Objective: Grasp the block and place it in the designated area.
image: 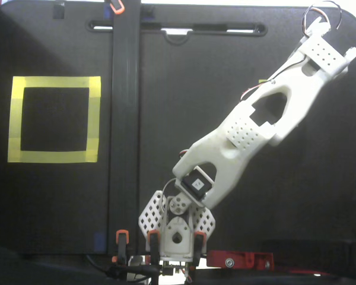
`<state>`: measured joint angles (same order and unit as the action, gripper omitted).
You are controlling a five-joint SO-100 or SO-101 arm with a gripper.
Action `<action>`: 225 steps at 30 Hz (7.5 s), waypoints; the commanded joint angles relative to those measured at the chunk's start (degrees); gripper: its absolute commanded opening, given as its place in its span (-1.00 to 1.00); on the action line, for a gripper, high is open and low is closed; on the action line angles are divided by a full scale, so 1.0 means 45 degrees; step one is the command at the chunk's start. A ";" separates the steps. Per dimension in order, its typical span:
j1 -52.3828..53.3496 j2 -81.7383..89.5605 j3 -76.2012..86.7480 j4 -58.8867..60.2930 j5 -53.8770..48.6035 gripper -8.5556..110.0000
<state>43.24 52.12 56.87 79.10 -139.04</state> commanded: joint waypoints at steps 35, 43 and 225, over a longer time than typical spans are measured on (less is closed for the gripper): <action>-0.0684 0.5566 -0.0547 0.4512 0.1855 -0.53; -0.0684 0.5527 -0.0488 0.4473 0.1875 -0.53; -2.0508 0.2520 0.3887 0.1777 1.9824 -0.18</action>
<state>-49.75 58.71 74.62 85.96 -49.22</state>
